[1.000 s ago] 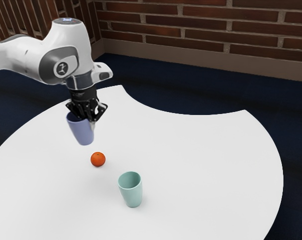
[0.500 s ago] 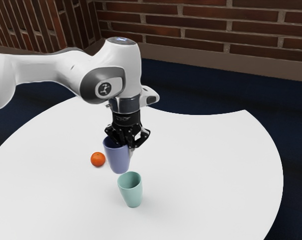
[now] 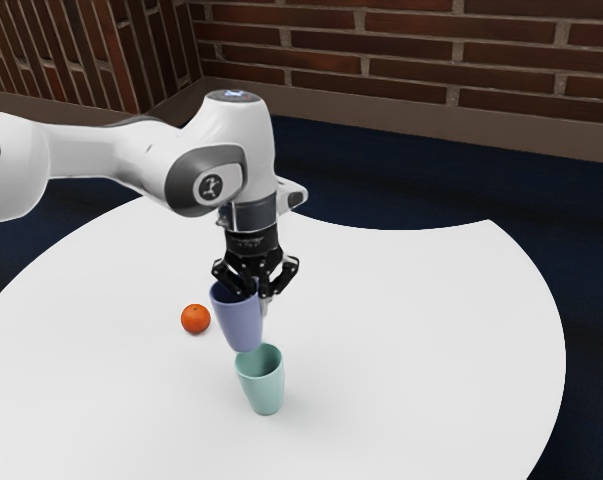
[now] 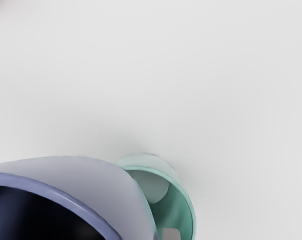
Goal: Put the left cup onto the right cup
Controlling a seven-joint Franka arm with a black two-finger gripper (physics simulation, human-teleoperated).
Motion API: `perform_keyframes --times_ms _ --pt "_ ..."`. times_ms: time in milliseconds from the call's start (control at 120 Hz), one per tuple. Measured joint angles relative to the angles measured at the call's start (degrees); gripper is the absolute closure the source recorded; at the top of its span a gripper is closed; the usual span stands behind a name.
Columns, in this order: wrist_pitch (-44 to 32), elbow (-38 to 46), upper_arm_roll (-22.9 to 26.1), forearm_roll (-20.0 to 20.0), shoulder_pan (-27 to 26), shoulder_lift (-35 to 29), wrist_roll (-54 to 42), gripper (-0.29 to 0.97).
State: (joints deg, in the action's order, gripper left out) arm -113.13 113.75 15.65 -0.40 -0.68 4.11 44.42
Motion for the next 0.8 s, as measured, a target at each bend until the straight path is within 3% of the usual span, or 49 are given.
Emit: perform_keyframes --times_ms 742,800 --pt "-4.01 2.78 0.26 -3.27 -1.18 1.22 4.31 0.78" --pt "-4.29 2.81 0.30 -3.55 -1.25 1.32 4.40 0.65"
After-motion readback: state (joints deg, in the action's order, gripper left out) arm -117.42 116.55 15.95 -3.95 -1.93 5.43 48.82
